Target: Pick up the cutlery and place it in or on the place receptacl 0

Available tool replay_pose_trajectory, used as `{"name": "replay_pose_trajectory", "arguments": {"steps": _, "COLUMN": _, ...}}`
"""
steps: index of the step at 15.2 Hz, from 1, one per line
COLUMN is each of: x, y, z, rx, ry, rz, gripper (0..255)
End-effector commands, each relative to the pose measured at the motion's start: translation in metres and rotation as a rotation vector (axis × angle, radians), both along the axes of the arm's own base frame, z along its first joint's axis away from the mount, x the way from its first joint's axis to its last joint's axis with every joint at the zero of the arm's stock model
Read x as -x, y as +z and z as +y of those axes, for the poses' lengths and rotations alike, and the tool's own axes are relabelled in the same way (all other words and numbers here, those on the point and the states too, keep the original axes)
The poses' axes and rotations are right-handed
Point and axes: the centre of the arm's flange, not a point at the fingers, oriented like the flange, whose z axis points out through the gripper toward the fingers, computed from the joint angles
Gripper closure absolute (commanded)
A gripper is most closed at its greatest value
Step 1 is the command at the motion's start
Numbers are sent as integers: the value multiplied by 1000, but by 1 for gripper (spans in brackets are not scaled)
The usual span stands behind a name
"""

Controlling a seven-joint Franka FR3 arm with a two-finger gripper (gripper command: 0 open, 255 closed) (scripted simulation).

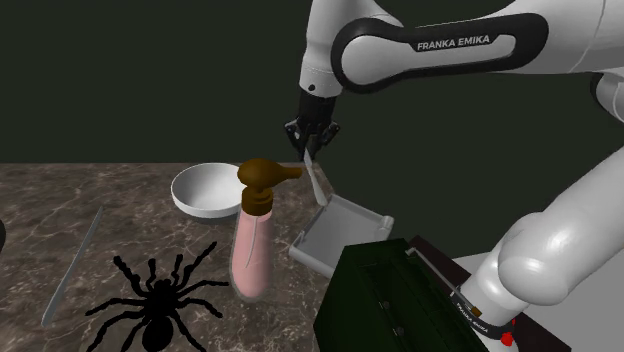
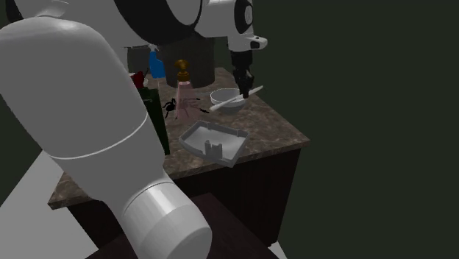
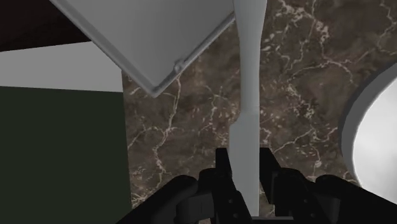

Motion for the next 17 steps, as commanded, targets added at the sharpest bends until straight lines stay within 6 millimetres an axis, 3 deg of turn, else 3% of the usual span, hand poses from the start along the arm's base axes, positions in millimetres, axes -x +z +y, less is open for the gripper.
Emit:
{"name": "replay_pose_trajectory", "arguments": {"steps": 1, "x": 24, "y": 1, "z": -2, "rx": 0, "ry": -1, "rz": 0, "gripper": 255}}
{"name": "replay_pose_trajectory", "arguments": {"steps": 12, "x": 167, "y": 6, "z": -14, "rx": 0, "ry": -1, "rz": 0, "gripper": 255}}
{"name": "replay_pose_trajectory", "arguments": {"steps": 17, "x": 167, "y": -20, "z": -14, "rx": 0, "ry": -1, "rz": 0, "gripper": 255}}
